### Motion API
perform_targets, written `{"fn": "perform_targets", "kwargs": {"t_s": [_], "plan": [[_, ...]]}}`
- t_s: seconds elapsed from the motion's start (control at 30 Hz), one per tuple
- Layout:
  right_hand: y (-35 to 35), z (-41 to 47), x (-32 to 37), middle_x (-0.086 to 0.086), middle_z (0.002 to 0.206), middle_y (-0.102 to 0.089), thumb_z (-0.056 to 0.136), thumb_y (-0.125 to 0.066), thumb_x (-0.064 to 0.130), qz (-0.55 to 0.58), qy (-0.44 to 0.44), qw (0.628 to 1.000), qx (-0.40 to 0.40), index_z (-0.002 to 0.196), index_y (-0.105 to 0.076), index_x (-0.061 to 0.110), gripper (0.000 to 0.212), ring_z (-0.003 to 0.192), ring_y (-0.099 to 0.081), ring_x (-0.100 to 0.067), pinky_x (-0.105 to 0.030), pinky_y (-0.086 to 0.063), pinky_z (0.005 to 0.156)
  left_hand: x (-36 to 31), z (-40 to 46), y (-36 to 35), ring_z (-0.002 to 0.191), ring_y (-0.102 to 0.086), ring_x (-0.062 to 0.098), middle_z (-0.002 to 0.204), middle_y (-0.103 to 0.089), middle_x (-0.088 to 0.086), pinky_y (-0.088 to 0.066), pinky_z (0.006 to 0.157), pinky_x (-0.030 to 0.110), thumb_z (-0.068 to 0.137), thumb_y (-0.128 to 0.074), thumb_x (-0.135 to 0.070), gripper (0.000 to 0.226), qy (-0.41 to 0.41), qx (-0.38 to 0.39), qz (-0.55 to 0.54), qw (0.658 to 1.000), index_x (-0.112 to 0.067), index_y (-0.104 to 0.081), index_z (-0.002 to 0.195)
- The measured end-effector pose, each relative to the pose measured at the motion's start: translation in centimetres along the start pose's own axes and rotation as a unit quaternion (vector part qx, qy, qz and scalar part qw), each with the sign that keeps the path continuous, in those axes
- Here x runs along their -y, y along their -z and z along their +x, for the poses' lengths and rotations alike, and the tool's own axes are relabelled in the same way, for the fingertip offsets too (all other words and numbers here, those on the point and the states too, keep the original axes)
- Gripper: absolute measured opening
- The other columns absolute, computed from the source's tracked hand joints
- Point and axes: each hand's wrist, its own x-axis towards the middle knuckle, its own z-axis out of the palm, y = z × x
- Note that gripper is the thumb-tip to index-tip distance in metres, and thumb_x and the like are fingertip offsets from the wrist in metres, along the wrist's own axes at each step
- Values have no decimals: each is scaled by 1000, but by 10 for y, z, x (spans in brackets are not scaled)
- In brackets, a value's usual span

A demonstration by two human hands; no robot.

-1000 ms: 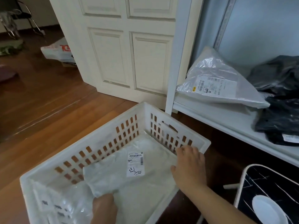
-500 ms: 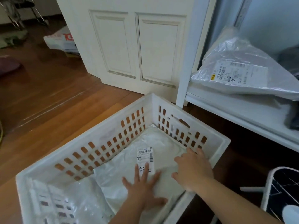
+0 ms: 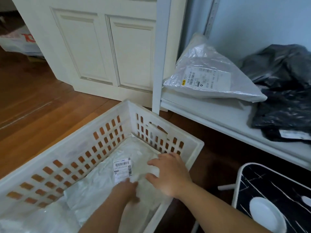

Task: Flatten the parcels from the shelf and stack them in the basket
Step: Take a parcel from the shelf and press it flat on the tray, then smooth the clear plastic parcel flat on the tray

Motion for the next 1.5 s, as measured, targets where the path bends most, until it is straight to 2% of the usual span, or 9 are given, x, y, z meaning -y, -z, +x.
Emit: {"fn": "perform_targets", "kwargs": {"t_s": [0.13,0.23,0.5,0.63,0.8,1.0,1.17,1.3,1.5], "plan": [[26,-12,-13,6,137,-52,90,-56,53,100,-41,994,-35,133,-54,29,49,130,-43,-16,-34,-27,113,-23,-25,81,114,-57,21,127,-58,3,-48,90,32,97,-48,-39,41,14,-199,-32,979,-18,-51,132],[59,-26,-33,0,129,-55,94,-50,47,-15,-60,993,-103,131,-57,23,44,122,-46,-19,-36,-34,107,-40,-54,137,87,-64,19,97,-66,2,-54,74,28,97,-47,-29,26,23,-314,-99,944,-12,-65,106],[154,-47,-93,-14,160,3,96,-43,23,-310,-143,919,-198,119,-62,22,30,146,10,-37,-54,-1,117,-112,-128,236,96,-61,22,101,-68,4,-47,77,29,93,-55,-30,23,-135,-439,-232,857,-13,-67,103],[179,-41,-113,-11,160,13,96,-39,18,-314,-211,914,-148,125,-60,21,35,144,19,-39,-59,4,116,-139,-134,253,104,-59,23,106,-65,4,-44,82,27,93,-56,-28,25,-162,-413,-272,854,-11,-67,108],[187,-35,-122,-4,148,-25,91,-41,11,-288,-160,927,-178,140,-38,12,49,143,-14,-26,-54,-10,115,-149,-127,256,103,-62,29,113,-62,12,-55,88,39,90,-63,-29,40,-138,-286,-501,805,-3,-58,121],[204,-58,-109,3,148,-28,93,-50,14,-237,-29,934,-264,139,-42,16,47,133,-30,-20,-45,-26,107,-166,-143,263,111,-56,41,129,-48,23,-52,91,51,77,-73,-52,84,-111,-54,-804,581,-6,-36,136],[200,-105,-79,-7,150,-36,89,-56,4,-168,136,939,-267,135,-49,1,47,136,-33,-29,-41,-37,106,-174,-170,263,109,-60,39,121,-57,23,-57,75,52,93,-60,-28,46,-147,25,-911,385,-1,-47,127],[187,-144,-68,-5,157,-25,97,-52,10,-130,159,954,-218,144,-40,1,50,148,-10,-25,-32,-9,120,-177,-200,255,109,-61,31,130,-58,17,-54,80,44,94,-40,5,43,-153,-54,-902,400,-4,-48,135],[187,-217,-81,5,161,-14,97,-53,38,-37,76,960,-268,122,-66,16,36,148,0,-9,-30,-7,119,-176,-274,262,97,-67,21,121,-64,5,-52,93,44,99,-40,3,38,-297,-200,-860,363,-15,-54,128]]}}
